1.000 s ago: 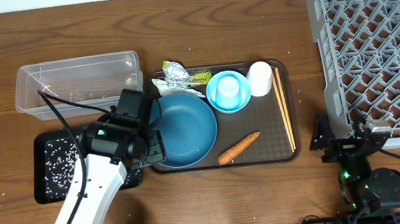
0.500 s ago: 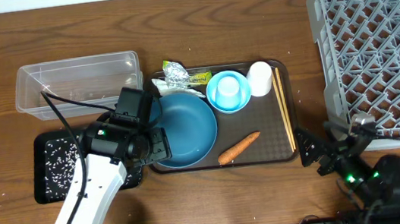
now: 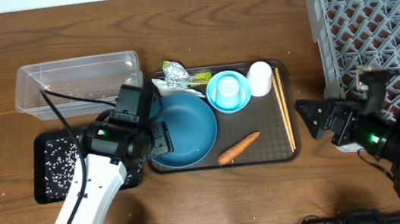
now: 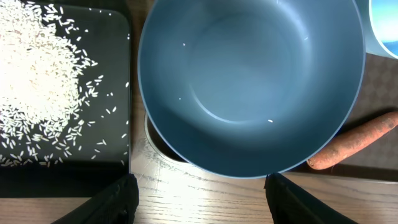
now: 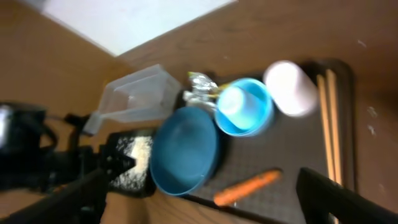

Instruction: Sort waste into correct bins and load items into the dishwasher rack

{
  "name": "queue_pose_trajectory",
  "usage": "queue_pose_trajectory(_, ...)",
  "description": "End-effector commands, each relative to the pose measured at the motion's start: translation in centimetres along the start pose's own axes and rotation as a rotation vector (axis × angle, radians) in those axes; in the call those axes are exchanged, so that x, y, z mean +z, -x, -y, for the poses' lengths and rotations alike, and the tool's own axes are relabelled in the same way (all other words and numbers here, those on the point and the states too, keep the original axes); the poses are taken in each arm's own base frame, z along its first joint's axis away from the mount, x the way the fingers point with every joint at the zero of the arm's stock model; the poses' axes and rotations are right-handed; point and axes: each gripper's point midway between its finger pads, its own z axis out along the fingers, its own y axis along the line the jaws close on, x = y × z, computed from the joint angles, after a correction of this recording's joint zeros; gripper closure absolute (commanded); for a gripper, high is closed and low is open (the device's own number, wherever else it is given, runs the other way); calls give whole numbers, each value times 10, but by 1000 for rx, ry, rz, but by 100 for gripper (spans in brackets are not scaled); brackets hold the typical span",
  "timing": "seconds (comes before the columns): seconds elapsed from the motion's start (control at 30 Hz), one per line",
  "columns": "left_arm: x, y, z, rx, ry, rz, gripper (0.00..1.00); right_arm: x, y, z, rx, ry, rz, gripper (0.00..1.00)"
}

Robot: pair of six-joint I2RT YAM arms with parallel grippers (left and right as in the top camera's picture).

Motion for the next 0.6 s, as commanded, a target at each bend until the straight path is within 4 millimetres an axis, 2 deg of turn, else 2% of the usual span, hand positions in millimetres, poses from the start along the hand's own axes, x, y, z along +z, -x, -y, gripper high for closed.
queue_pose_trajectory(0.0,-10,11,-2,-18,-11,42,32,-1,-1,-21,-29,90,-31,27)
queue_pose_trajectory(0.17,-21,32,-22,-121,-3,91,31,23,-25,12,10,-83,-154,28)
queue_pose_trajectory(0.3,-26,45,-42,-207,11,123,31,54,-54,15,-66,-159,-293,32)
queue_pose_trajectory(0.43,-27,44,-58,-258,33,113,31,91,-72,27,-99,-327,-327,34)
queue_pose_trajectory(0.57,-26,37,-62,-268,47,84,31,131,-92,23,-141,-385,-341,35)
